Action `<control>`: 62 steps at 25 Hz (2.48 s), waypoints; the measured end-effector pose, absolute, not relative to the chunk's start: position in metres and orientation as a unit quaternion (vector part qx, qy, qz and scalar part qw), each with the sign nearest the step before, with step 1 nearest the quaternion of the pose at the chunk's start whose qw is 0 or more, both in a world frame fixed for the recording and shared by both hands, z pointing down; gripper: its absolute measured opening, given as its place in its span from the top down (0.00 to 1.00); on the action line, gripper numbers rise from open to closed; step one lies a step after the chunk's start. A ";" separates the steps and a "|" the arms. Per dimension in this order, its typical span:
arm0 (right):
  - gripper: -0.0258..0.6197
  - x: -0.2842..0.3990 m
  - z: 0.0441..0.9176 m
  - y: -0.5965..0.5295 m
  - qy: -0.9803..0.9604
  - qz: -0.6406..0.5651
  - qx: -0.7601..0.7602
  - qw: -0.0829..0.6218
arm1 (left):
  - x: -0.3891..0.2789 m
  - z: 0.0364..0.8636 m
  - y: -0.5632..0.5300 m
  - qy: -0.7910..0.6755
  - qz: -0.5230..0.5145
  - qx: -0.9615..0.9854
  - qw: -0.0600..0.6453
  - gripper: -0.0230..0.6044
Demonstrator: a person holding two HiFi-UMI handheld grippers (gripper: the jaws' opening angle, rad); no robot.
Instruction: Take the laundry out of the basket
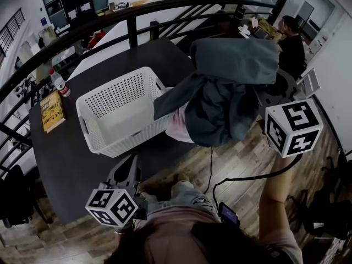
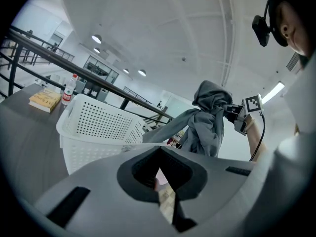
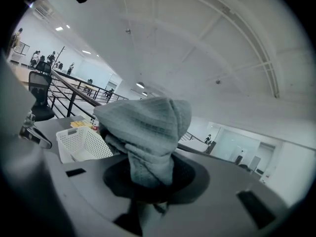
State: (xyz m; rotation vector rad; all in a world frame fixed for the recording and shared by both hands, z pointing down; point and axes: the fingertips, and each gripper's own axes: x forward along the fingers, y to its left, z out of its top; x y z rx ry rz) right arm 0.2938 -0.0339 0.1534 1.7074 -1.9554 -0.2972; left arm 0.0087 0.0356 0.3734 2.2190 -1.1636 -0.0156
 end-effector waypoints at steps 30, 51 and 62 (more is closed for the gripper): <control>0.77 0.412 0.216 -0.153 -0.758 -0.096 0.578 0.287 | 0.128 0.392 -0.011 -0.510 -0.011 0.800 0.315 0.97; 0.77 0.383 0.366 -0.244 -0.794 -0.020 0.479 0.375 | 0.130 0.403 -0.023 -0.573 -0.005 0.752 0.326 0.97; 0.76 0.353 0.431 -0.271 -0.803 0.007 0.444 0.396 | 0.120 0.404 -0.017 -0.595 -0.002 0.734 0.327 0.97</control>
